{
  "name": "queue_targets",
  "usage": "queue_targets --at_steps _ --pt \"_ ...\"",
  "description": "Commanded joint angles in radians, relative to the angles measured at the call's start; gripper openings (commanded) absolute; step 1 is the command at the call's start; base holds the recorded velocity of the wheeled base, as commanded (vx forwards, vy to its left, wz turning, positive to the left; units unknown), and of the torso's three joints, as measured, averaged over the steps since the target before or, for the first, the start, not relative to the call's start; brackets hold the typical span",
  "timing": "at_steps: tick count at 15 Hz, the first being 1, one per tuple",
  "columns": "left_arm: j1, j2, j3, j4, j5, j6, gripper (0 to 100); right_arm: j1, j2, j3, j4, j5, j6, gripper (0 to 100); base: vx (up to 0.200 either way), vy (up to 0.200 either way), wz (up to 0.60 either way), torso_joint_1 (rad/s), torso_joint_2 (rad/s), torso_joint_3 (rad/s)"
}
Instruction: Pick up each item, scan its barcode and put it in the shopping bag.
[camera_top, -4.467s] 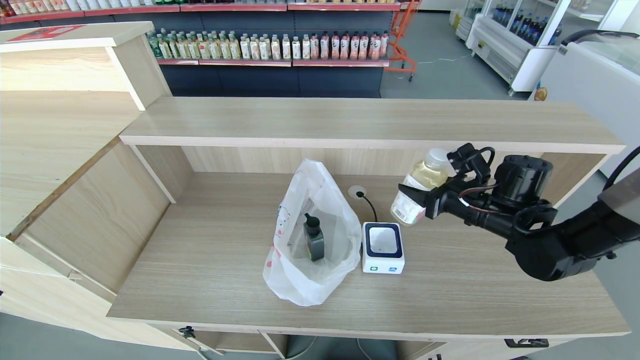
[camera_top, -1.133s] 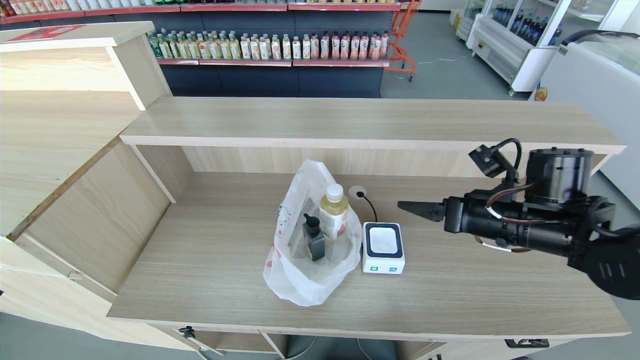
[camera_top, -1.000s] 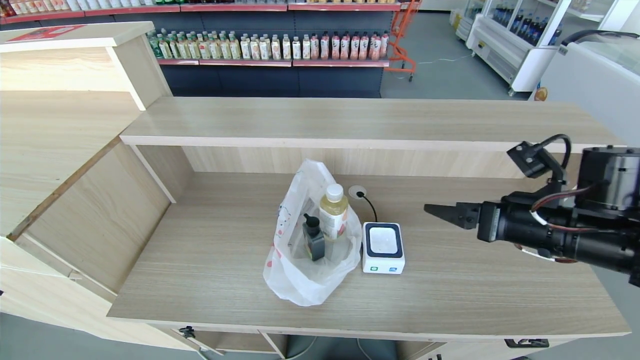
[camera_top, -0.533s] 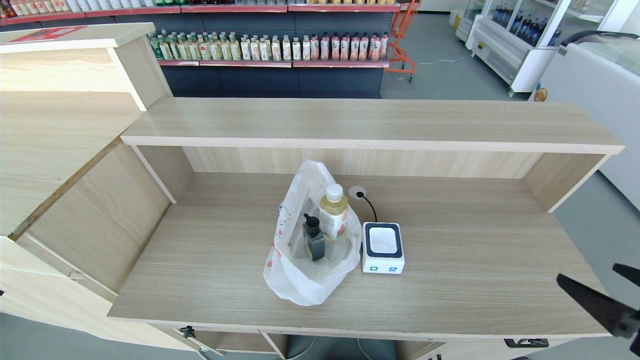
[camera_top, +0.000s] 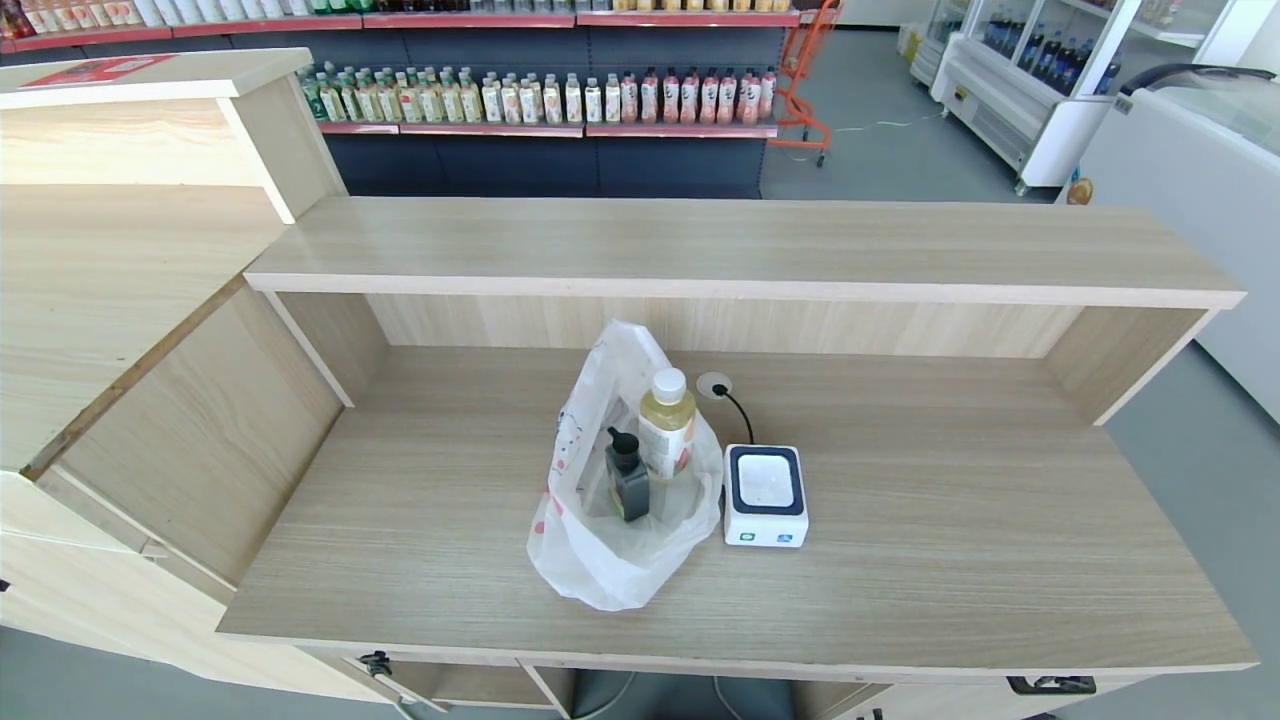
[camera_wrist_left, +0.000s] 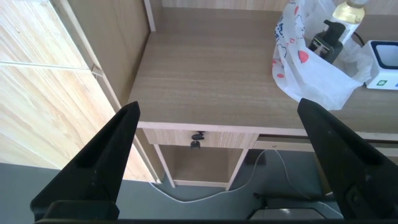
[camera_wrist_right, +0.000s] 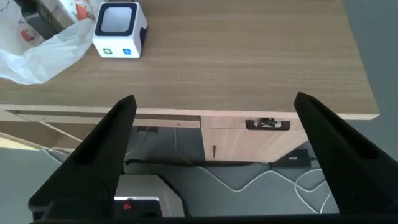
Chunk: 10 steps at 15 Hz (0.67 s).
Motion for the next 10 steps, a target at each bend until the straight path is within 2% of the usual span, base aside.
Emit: queue_targets --at_steps 1,3,4,10 --pt "0.0 0.0 0.0 -0.001 0.0 0.0 100 -0.009 -0.062 0.005 -0.001 0.001 -0.016 100 0.0 0.0 0.0 0.0 0.0 0.0" --pt "0.0 0.0 0.0 -0.001 0.0 0.0 100 -0.009 -0.062 0.005 -0.001 0.001 -0.035 100 0.0 0.0 0.0 0.0 0.0 0.0" --pt "0.0 0.0 0.0 -0.001 0.0 0.0 100 -0.009 -0.062 0.005 -0.001 0.001 -0.032 0 0.0 0.0 0.0 0.0 0.0 0.0" --pt "0.0 0.0 0.0 -0.001 0.0 0.0 100 -0.009 -0.062 0.005 0.001 0.0 0.003 0 0.0 0.0 0.0 0.0 0.0 0.0"
